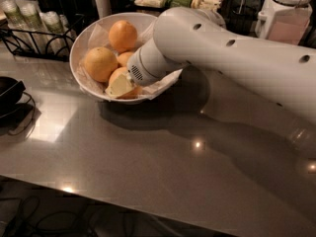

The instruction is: Pick orange from white bowl

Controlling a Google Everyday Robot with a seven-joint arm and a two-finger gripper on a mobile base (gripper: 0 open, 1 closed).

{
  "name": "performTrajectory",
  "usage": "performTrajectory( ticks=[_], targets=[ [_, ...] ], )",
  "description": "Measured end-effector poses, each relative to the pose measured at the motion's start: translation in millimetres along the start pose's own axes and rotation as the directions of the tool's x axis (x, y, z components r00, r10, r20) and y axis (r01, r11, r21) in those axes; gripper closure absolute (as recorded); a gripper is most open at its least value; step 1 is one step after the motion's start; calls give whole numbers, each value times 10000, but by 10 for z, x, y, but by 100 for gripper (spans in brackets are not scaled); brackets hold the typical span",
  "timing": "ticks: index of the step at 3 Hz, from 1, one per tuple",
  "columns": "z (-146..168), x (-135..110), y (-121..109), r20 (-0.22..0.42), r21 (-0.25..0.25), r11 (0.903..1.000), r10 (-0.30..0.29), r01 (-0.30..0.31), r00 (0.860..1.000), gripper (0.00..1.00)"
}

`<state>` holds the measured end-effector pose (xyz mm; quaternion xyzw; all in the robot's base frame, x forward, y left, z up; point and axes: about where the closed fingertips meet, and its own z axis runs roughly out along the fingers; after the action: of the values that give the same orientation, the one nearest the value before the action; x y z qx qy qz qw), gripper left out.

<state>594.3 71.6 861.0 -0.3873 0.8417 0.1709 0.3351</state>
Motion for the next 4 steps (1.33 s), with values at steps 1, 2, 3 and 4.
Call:
performTrajectory(
  ticks=[1,2,3,4],
  targets=[
    [-2,-1,2,0,0,10000,0,0,10000,33],
    [-2,-1,2,0,0,10000,-1,1,10000,52],
    [-2,-1,2,0,0,10000,-1,1,10000,75],
    [-2,-1,2,0,0,10000,-2,2,10000,100]
  ],
)
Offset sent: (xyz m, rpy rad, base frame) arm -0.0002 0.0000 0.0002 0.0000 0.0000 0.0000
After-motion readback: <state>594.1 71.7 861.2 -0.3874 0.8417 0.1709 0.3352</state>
